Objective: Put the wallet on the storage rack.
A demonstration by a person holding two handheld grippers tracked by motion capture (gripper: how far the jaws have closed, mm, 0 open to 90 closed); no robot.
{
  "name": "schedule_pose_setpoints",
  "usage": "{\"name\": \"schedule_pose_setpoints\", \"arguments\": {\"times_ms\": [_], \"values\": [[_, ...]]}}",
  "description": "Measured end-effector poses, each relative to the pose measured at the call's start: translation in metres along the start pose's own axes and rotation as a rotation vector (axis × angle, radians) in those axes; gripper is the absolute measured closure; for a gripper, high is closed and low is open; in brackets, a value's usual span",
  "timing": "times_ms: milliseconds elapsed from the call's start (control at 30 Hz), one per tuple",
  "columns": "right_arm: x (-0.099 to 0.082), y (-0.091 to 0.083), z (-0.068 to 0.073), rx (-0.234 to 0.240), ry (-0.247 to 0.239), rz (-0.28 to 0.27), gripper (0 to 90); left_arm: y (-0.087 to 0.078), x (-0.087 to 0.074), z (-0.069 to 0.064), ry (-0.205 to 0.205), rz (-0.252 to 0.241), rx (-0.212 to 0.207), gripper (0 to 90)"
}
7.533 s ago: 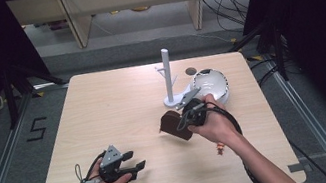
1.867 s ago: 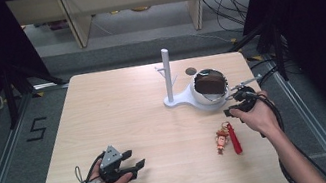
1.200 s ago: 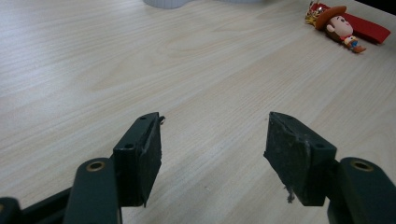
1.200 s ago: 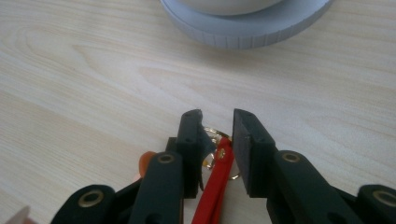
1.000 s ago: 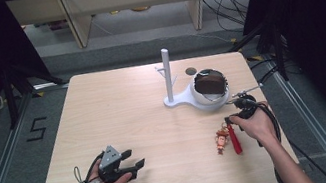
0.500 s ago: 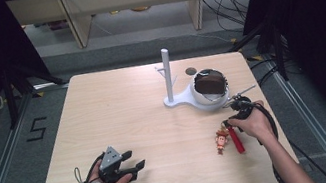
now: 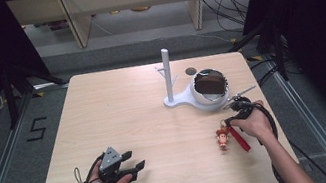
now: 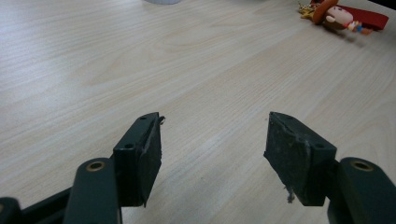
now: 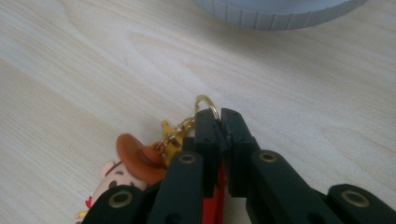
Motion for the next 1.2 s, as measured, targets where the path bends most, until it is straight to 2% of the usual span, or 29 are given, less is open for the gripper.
{"name": "schedule_pose_setpoints", "arguments": {"times_ms": [100, 133, 233, 267, 300, 367, 400, 500, 533, 633, 667, 700, 733, 767, 800, 833, 867, 967, 1000, 1033, 1100, 1200], "values": [[0.000, -0.003, -0.001, 0.011, -0.028, -0.008, 87.6, -0.001, 0.001, 0.000, -0.003, 0.002, 0.009, 35.4], [-0.001, -0.006, 0.002, 0.013, 0.004, -0.004, 87.7, -0.001, 0.001, 0.000, -0.004, 0.000, 0.008, 35.4], [-0.001, -0.006, 0.003, 0.024, -0.011, -0.016, 87.7, -0.001, 0.000, 0.001, 0.004, 0.006, 0.011, 35.4], [-0.001, -0.007, 0.006, 0.023, 0.025, -0.012, 87.8, -0.001, 0.000, 0.000, 0.003, 0.006, 0.010, 35.4], [0.001, -0.011, 0.007, 0.017, -0.015, -0.028, 87.8, -0.001, 0.000, 0.000, -0.004, 0.002, 0.008, 35.4], [0.001, -0.013, 0.010, 0.020, 0.005, -0.028, 87.8, -0.001, 0.001, 0.000, -0.004, 0.002, 0.009, 35.4], [0.002, -0.016, 0.008, 0.015, -0.043, -0.037, 87.8, -0.001, 0.001, -0.001, -0.006, 0.001, 0.009, 35.4], [0.006, -0.025, 0.015, 0.004, -0.049, -0.080, 87.8, 0.000, 0.000, 0.000, 0.000, 0.000, -0.002, 35.4], [0.007, -0.030, 0.018, 0.010, -0.078, -0.103, 87.9, 0.000, 0.000, 0.000, 0.000, 0.000, -0.002, 35.4], [0.010, -0.036, 0.023, 0.022, -0.081, -0.115, 87.9, 0.000, 0.001, -0.001, -0.001, -0.001, -0.002, 35.4], [0.012, -0.040, 0.025, 0.001, -0.092, -0.138, 87.9, 0.000, 0.001, -0.002, -0.002, -0.002, 0.002, 35.4], [0.012, -0.040, 0.025, 0.001, -0.092, -0.138, 87.9, 0.000, 0.001, -0.002, -0.002, -0.002, 0.002, 35.4], [0.014, -0.044, 0.029, 0.015, -0.113, -0.180, 87.9, -0.001, 0.001, -0.001, 0.002, 0.004, 0.007, 35.4], [0.014, -0.044, 0.029, 0.015, -0.113, -0.180, 87.9, -0.001, 0.001, -0.001, 0.001, 0.004, 0.007, 35.4], [0.016, -0.045, 0.031, 0.000, -0.123, -0.227, 87.9, -0.001, 0.001, -0.001, 0.000, 0.004, 0.009, 35.4], [0.016, -0.045, 0.031, 0.000, -0.123, -0.227, 87.9, -0.001, 0.001, -0.001, 0.000, 0.004, 0.009, 35.4], [0.016, -0.046, 0.034, 0.002, -0.102, -0.239, 87.9, -0.001, 0.001, -0.001, 0.001, 0.003, 0.008, 35.4], [0.019, -0.048, 0.036, 0.001, -0.131, -0.258, 87.9, -0.001, 0.001, -0.001, -0.001, -0.001, 0.005, 35.4], [0.020, -0.048, 0.037, 0.002, -0.131, -0.266, 87.9, -0.001, 0.001, -0.001, 0.000, -0.001, 0.005, 35.4], [0.020, -0.050, 0.040, 0.006, -0.106, -0.261, 87.9, -0.001, 0.001, -0.001, 0.000, -0.002, 0.005, 35.4], [0.020, -0.051, 0.043, 0.013, -0.110, -0.276, 87.9, -0.001, 0.002, -0.001, -0.005, -0.007, -0.004, 35.4], [0.022, -0.055, 0.046, 0.011, -0.149, -0.322, 87.9, -0.002, 0.004, -0.002, -0.014, -0.014, -0.007, 32.3]]}}
Point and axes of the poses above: each handheld gripper's, and its own axes: y roughly forward along the jaws, x roughly out of its top, z roughly to its left, the point moved 2 cm from there along y, roughly forward along the jaws, and after that the axes turned 8 degrees about x, right-handed, at the moved point
